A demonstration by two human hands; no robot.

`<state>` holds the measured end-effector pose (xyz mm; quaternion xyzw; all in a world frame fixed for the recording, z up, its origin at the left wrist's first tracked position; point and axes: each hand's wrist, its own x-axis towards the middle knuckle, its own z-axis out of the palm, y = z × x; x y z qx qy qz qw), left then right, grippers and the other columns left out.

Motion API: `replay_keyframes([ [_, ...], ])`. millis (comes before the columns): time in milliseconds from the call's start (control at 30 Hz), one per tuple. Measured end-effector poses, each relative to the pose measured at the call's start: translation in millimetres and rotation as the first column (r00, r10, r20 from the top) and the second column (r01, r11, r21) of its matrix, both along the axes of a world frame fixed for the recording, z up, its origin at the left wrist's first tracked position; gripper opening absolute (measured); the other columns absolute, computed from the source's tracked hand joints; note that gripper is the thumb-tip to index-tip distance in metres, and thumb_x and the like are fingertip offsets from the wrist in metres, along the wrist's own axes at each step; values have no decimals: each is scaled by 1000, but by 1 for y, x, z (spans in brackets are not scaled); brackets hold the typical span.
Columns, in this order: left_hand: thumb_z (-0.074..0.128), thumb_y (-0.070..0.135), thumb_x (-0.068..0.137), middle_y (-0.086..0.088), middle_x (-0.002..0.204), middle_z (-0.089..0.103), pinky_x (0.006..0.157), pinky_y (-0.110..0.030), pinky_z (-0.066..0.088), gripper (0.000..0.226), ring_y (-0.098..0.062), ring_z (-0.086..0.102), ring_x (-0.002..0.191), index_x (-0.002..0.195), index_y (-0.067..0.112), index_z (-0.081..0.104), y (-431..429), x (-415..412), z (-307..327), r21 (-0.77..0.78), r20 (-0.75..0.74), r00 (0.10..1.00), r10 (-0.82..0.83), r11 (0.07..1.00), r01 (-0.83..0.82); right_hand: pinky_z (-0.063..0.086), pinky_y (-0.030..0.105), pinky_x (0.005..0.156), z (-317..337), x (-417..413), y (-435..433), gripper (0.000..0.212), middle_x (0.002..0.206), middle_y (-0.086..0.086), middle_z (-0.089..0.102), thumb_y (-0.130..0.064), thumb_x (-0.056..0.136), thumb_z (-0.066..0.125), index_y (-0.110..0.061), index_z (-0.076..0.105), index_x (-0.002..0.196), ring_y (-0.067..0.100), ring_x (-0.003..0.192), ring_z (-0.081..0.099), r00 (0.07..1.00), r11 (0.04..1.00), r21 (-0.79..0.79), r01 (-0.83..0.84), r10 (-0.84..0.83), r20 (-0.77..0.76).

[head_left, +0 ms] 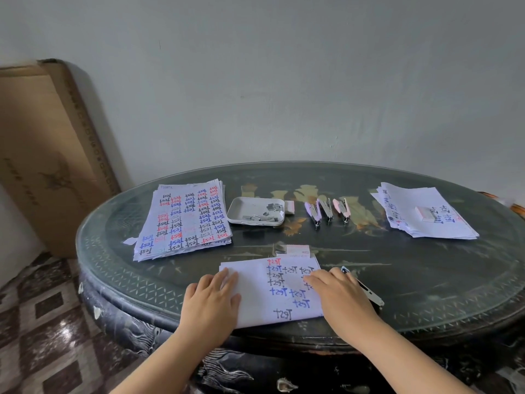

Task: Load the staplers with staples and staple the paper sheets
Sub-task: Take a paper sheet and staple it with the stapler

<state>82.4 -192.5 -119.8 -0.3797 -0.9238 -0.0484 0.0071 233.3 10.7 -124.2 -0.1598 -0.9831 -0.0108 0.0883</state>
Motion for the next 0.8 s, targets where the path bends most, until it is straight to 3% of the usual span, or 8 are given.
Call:
replay_keyframes([
  [100, 17, 49, 84, 10, 142, 46, 94, -40, 40, 63, -17, 48, 123, 136, 31, 46, 1, 2, 4, -36, -11, 1000, 21, 999, -22, 52, 27, 64, -7, 0, 5, 61, 92, -13, 70, -8, 44, 84, -25, 75, 102, 14, 72, 60, 999, 997, 59, 40, -37, -39],
  [167, 31, 46, 80, 7, 117, 67, 73, -38, 51, 53, -17, 64, 96, 114, 27, 67, 0, 0, -4, -45, -38, 999, 12, 999, -14, 53, 30, 68, -3, -2, -1, 48, 93, -12, 71, -14, 57, 75, -22, 75, 104, 15, 76, 62, 995, 995, 70, 72, -67, -69],
  [267, 37, 44, 78, 7, 106, 70, 65, -35, 51, 47, -15, 66, 86, 105, 27, 71, 0, -1, -6, -77, -51, 998, 24, 997, -28, 52, 37, 93, -1, -5, -22, 43, 112, -5, 71, -33, 90, 40, -16, 69, 117, 19, 103, 66, 985, 997, 19, 81, -77, -156],
  [367, 31, 45, 80, 6, 117, 67, 73, -38, 47, 52, -16, 63, 96, 113, 27, 68, 1, -2, -7, -66, -62, 998, 23, 997, -27, 25, 34, 109, -17, -9, -44, 54, 137, -4, 55, -41, 102, 19, -18, 57, 133, 16, 129, 51, 997, 1000, 9, -15, 16, -79],
  [500, 25, 41, 97, 5, 155, 25, 109, -38, 20, 53, -15, 26, 139, 147, 24, 26, 9, 7, -1, 5, -82, 996, 41, 999, -41, 19, 33, 108, -35, -9, -50, 53, 145, -6, 48, -44, 103, 14, -25, 50, 138, 14, 136, 40, 998, 997, -47, -54, 55, 22],
  [533, 28, 37, 98, 3, 155, 26, 113, -38, 18, 52, -15, 26, 141, 147, 19, 28, 12, 14, -2, 34, -95, 995, 42, 999, -39, 20, 34, 108, -35, -9, -50, 53, 145, -6, 48, -44, 103, 14, -26, 50, 138, 14, 136, 40, 998, 997, -64, -52, 54, 29],
  [633, 25, 36, 97, -8, 131, 59, 113, -37, 23, 54, -20, 56, 122, 124, 6, 61, 17, 52, -14, 128, -42, 999, -36, 991, 41, 24, 35, 105, -34, -8, -49, 55, 142, -5, 51, -42, 103, 11, -25, 52, 136, 16, 133, 45, 998, 995, -74, -61, 63, 27],
  [800, 12, 43, 99, -6, 132, 59, 109, -30, 13, 65, -20, 55, 122, 125, 10, 61, 16, 78, -29, 155, 61, 995, -75, 986, 65, 23, 35, 106, -34, -7, -48, 59, 145, -5, 47, -36, 103, 6, -21, 51, 137, 14, 135, 42, 997, 996, -68, -50, 54, 58],
])
